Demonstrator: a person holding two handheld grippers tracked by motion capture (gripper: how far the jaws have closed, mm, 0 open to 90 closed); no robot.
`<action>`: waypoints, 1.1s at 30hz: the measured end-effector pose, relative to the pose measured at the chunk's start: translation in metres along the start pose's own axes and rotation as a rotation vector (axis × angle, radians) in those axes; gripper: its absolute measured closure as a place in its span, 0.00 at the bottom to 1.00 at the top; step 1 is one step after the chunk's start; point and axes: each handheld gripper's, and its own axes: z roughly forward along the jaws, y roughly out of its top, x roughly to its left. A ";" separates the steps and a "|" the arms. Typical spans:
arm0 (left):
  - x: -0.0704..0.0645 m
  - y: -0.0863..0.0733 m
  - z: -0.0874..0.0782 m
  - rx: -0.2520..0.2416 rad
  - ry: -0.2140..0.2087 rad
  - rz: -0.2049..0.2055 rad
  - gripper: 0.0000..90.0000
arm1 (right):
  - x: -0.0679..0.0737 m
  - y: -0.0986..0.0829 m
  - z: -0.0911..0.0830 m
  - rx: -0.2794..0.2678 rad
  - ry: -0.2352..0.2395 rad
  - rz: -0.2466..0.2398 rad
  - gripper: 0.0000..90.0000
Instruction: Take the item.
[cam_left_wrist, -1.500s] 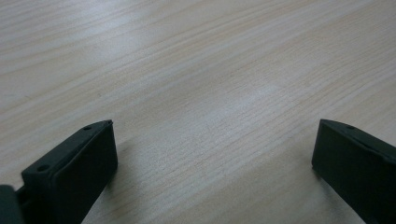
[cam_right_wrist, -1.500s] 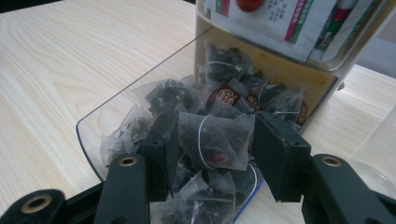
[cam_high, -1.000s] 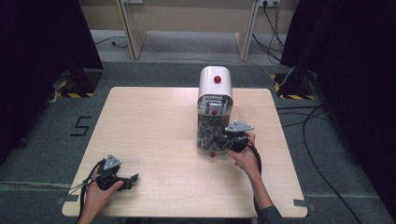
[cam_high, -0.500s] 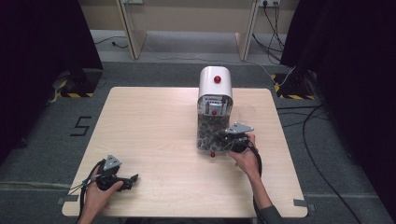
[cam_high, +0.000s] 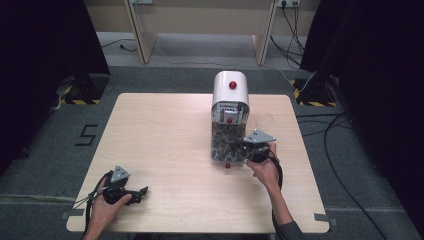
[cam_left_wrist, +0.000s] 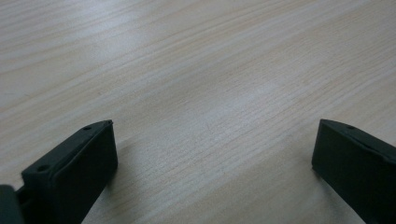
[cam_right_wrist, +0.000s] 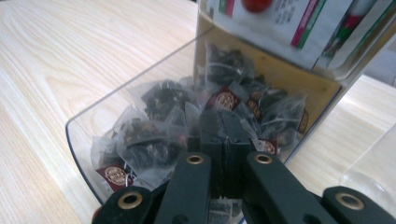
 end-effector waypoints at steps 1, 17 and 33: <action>0.000 0.000 0.000 0.000 0.000 0.000 0.00 | 0.001 0.001 -0.002 -0.009 -0.002 -0.002 1.00; 0.000 0.000 0.000 0.000 0.000 0.000 0.00 | -0.005 0.010 -0.020 -0.095 -0.014 0.028 1.00; 0.000 0.000 0.000 0.000 0.000 0.000 0.00 | -0.017 0.015 -0.041 -0.150 -0.059 0.047 1.00</action>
